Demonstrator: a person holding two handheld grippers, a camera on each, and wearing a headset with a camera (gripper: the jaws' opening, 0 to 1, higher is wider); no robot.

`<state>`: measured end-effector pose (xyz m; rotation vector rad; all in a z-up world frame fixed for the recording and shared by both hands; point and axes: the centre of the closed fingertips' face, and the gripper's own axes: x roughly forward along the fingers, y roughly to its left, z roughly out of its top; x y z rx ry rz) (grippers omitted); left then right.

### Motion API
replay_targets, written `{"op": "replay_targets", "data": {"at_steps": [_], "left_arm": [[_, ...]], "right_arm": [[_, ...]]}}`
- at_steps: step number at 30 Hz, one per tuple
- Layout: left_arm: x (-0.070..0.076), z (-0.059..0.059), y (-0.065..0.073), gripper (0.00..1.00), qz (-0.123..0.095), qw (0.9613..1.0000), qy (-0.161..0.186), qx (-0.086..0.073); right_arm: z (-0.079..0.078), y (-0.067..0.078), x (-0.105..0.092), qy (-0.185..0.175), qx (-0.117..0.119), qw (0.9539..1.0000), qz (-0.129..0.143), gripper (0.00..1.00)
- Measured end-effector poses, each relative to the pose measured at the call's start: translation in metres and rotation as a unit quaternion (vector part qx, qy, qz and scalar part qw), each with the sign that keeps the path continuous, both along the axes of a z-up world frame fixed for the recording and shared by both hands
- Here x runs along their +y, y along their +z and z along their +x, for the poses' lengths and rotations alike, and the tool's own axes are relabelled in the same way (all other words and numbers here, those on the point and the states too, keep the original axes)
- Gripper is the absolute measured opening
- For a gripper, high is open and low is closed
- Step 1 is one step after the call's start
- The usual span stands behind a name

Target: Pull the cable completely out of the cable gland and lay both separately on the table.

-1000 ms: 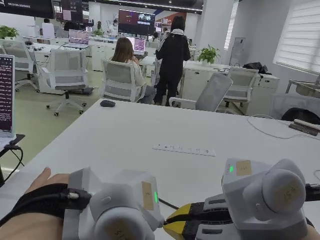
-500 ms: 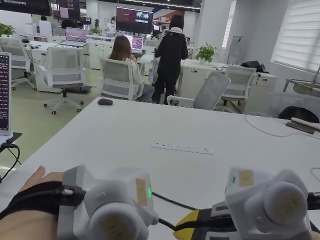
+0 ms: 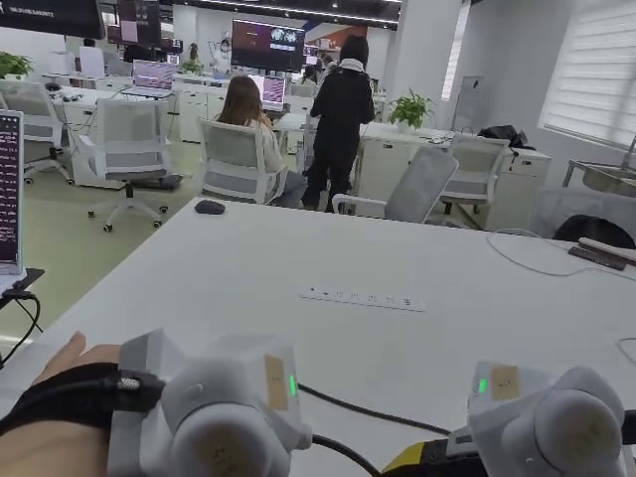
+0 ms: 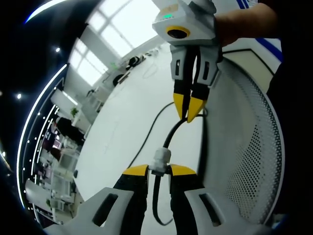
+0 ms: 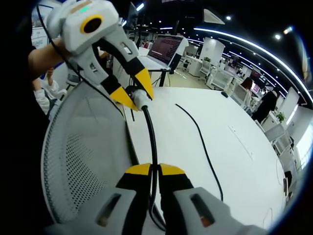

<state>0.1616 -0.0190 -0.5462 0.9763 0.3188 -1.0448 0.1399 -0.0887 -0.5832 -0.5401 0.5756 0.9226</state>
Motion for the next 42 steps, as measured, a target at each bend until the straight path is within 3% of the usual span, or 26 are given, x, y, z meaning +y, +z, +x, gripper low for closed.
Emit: {"op": "replay_targets", "data": {"at_steps": [7, 13, 14, 16, 17, 21, 29, 32, 36, 42], "left_arm": [[0.001, 0.001, 0.002, 0.17, 0.001, 1.0, 0.001, -0.003], [-0.001, -0.001, 0.0, 0.17, 0.001, 1.0, 0.0, -0.001], [-0.001, -0.001, 0.0, 0.17, 0.002, 1.0, -0.001, -0.003], [-0.001, -0.003, -0.001, 0.17, 0.002, 1.0, -0.003, 0.004], [-0.001, -0.002, -0.001, 0.17, 0.003, 1.0, -0.002, 0.001], [-0.001, -0.004, -0.002, 0.17, 0.004, 1.0, -0.001, 0.005], [-0.004, -0.009, -0.002, 0.17, 0.005, 0.9998, -0.009, 0.013], [-0.008, -0.011, -0.001, 0.17, -0.003, 0.9998, -0.013, 0.017], [-0.009, -0.013, -0.001, 0.17, 0.001, 0.9997, -0.017, 0.016], [-0.01, -0.013, -0.001, 0.17, -0.003, 0.9997, -0.018, 0.018]], "right_arm": [[0.0, -0.015, -0.017, -0.018, 0.014, 0.9991, -0.035, 0.03], [-0.005, -0.027, -0.025, -0.032, 0.047, 0.9969, -0.055, 0.04], [-0.006, -0.025, -0.022, -0.028, 0.043, 0.9974, -0.051, 0.06], [-0.006, -0.014, -0.005, -0.021, 0.037, 0.999, -0.01, 0.18], [-0.006, -0.009, 0.0, -0.018, 0.034, 0.9993, -0.003, 0.2], [0.0, 0.008, 0.016, -0.009, 0.002, 0.9997, 0.021, 0.18], [0.002, 0.04, 0.044, 0.024, -0.035, 0.9966, 0.071, 0.13], [-0.002, 0.041, 0.053, 0.04, -0.023, 0.9955, 0.082, 0.12], [-0.004, 0.039, 0.054, 0.051, -0.027, 0.9956, 0.074, 0.05], [-0.004, 0.036, 0.053, 0.052, -0.028, 0.996, 0.067, 0.04]]}}
